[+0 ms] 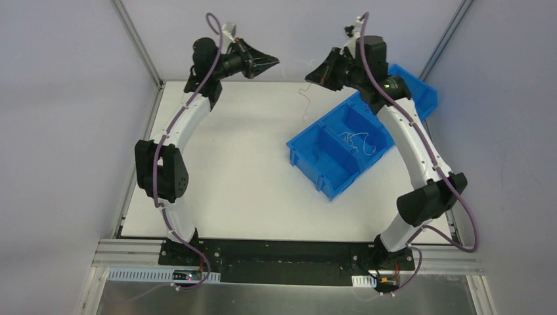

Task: Untangle the cables

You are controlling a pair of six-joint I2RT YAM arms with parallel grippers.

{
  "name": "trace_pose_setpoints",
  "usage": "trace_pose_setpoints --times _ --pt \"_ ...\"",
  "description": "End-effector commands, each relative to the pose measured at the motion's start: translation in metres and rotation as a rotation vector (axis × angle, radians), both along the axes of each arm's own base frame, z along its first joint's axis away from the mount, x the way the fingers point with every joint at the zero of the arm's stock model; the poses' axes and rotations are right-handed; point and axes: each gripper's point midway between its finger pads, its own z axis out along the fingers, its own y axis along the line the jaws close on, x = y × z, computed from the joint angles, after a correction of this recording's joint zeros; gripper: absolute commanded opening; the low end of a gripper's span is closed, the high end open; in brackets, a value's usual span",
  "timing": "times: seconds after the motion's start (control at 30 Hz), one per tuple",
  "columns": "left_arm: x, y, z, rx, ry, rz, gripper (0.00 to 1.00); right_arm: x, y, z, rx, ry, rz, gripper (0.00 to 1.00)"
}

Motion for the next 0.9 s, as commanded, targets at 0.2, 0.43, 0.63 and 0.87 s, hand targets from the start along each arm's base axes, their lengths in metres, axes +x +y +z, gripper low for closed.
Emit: trace_pose_setpoints --times 0.2,0.43,0.63,0.87 --pt "-0.009 -0.05 -0.03 0.079 0.049 -0.108 0.53 -0.017 -0.12 0.065 0.007 -0.135 -0.228 0.0" --pt "-0.018 -0.045 -0.067 0.185 0.115 -0.107 0.82 -0.011 -0.146 0.071 0.002 -0.152 -0.29 0.0" --pt "-0.018 -0.029 -0.08 0.218 0.147 -0.086 0.99 -0.008 -0.169 0.018 -0.133 -0.082 -0.343 0.0" --pt "-0.026 -0.005 -0.102 0.28 0.188 -0.056 0.99 -0.004 -0.18 -0.041 -0.173 0.022 -0.367 0.0"
